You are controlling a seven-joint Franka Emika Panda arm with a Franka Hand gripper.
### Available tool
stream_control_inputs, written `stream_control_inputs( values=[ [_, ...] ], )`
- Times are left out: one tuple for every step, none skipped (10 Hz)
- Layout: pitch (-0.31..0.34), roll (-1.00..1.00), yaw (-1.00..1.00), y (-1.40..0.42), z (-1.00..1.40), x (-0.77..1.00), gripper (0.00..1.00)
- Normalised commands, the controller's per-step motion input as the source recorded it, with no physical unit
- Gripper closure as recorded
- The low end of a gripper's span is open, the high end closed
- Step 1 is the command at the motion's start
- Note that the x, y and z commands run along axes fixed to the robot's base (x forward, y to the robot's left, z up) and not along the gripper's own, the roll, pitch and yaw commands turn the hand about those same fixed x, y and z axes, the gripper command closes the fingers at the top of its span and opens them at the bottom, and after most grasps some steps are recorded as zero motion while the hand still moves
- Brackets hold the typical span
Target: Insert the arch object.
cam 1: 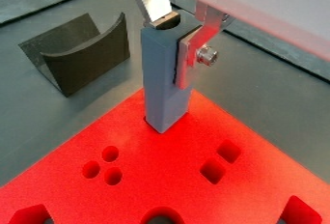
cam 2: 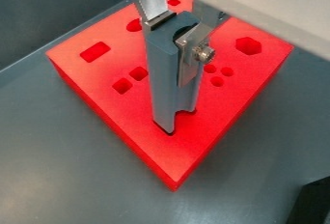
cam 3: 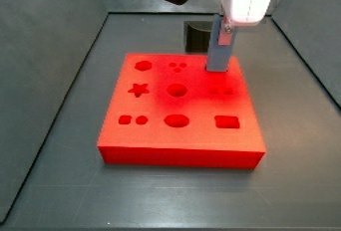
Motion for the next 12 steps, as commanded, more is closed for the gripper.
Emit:
stream_control_inputs(
  values=[
    [0.0, 0.0, -0.08, -0.05, -0.11, 0.17, 1.0],
    [0.0, 0.0, -0.09, 0.0, -0.22, 0.04, 1.0],
    [0.0, 0.0, -0.11, 0.01, -0.27, 0.01, 1.0],
    [0.0, 0.0, -0.14, 0.11, -0.27, 0.0, 1.0],
    [0.0, -0.01, -0.13, 0.12, -0.23, -0.03, 1.0],
    [0.0, -0.03, -0.13, 0.09, -0.17, -0.05, 1.0],
    [0.0, -0.03, -0.08, 0.03, -0.16, -0.05, 1.0],
    [0.0, 0.0, 0.0, 0.0, -0.15, -0.05, 1.0],
    [0.0, 0.0, 0.0, -0.05, -0.13, -0.01, 1.0],
    [0.0, 0.0, 0.0, -0.05, -0.19, 0.05, 1.0],
    [0.0, 0.0, 0.0, 0.0, -0.21, 0.03, 1.0],
    [0.0, 0.0, 0.0, 0.0, -0.22, 0.0, 1.0]
  ],
)
